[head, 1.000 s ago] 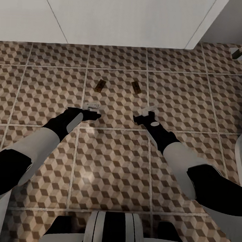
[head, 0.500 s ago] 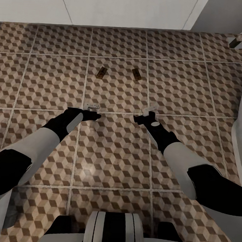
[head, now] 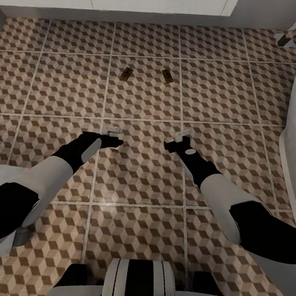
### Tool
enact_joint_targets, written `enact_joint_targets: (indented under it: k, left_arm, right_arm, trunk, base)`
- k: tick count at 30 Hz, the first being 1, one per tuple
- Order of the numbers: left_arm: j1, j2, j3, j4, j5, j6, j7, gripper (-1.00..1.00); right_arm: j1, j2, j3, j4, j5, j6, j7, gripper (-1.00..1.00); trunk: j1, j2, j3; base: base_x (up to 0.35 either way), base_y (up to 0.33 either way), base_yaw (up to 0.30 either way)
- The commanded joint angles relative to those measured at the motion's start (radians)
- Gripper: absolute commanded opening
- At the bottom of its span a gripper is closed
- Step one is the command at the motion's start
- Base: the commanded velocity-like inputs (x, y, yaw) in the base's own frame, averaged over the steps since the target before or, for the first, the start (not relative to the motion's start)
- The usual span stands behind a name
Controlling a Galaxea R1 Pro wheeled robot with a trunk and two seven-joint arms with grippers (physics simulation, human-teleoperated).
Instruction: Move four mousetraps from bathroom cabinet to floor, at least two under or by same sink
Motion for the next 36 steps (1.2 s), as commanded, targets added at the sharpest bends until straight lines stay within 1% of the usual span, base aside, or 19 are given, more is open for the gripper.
enact_joint_targets:
  k: [1,17,23,36]
  left_arm:
    - [-0.001,0.001,-0.007,-0.001,0.007,0.003,0.004,1.00]
    - [-0.001,-0.004,-0.007,0.005,0.007,0.003,0.004,1.00]
    - [0.000,-0.005,-0.007,0.006,0.007,0.003,0.004,1.00]
    - [-0.001,-0.006,-0.010,0.003,0.007,0.003,0.005,1.00]
  right_arm:
    - [0.000,0.000,0.001,0.000,0.010,0.003,-0.001,1.00]
    - [0.000,-0.001,0.000,0.000,0.010,0.003,-0.001,1.00]
    - [0.000,-0.002,0.000,0.004,0.009,0.002,-0.001,1.00]
    - [0.000,-0.003,0.000,0.006,0.010,0.000,-0.001,1.00]
  trunk:
    - [-0.001,0.000,0.000]
    - [-0.001,0.000,0.000]
    - [-0.001,0.000,0.000]
    - [-0.001,0.000,0.000]
  base:
    - [-0.332,0.000,0.000]
    - [-0.318,0.000,0.000]
    - [-0.070,0.000,0.000]
    - [-0.006,0.000,0.000]
